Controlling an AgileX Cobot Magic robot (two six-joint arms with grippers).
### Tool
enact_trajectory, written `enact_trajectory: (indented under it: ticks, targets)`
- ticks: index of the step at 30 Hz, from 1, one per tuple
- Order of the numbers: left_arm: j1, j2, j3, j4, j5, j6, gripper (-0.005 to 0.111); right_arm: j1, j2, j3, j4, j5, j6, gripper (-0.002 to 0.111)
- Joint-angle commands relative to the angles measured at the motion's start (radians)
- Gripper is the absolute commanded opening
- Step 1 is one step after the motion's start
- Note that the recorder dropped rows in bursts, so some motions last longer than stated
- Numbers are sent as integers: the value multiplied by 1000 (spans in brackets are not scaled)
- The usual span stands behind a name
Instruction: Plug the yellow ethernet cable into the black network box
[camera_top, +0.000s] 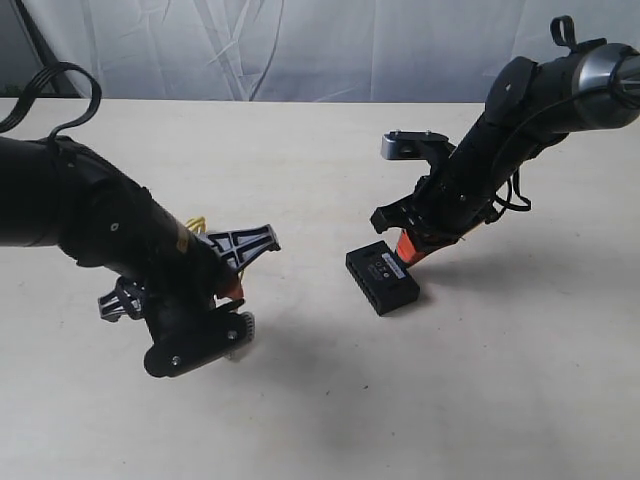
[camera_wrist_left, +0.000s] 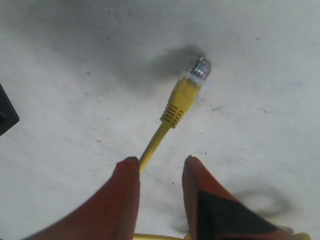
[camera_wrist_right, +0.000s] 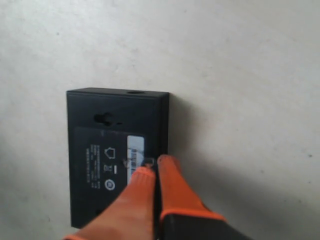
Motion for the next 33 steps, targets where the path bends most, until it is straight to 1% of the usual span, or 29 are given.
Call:
enact_trajectory:
  ticks: [1, 6, 12, 24, 25, 29, 31, 33]
  targets:
    - [-7, 26, 4, 21, -11, 27, 31, -1, 1, 3, -28, -18, -9, -1]
    - [-7, 54, 4, 49, -45, 27, 31, -1, 1, 3, -28, -18, -9, -1]
    - [-7, 54, 4, 63, -47, 27, 31, -1, 1, 3, -28, -14, -8, -1]
    - [-7, -25, 4, 95, -32, 27, 31, -1, 1, 3, -28, -14, -8, -1]
    - [-13, -25, 9, 111, -32, 27, 31, -1, 1, 3, -28, -14, -8, -1]
    - [-66, -25, 29, 281, -40, 27, 31, -1, 1, 3, -28, -14, -8, -1]
    - [-84, -23, 31, 290, -47, 27, 31, -1, 1, 3, -28, -14, -8, -1]
    - [-86, -19, 31, 288, -53, 27, 31, -1, 1, 3, -28, -14, -8, -1]
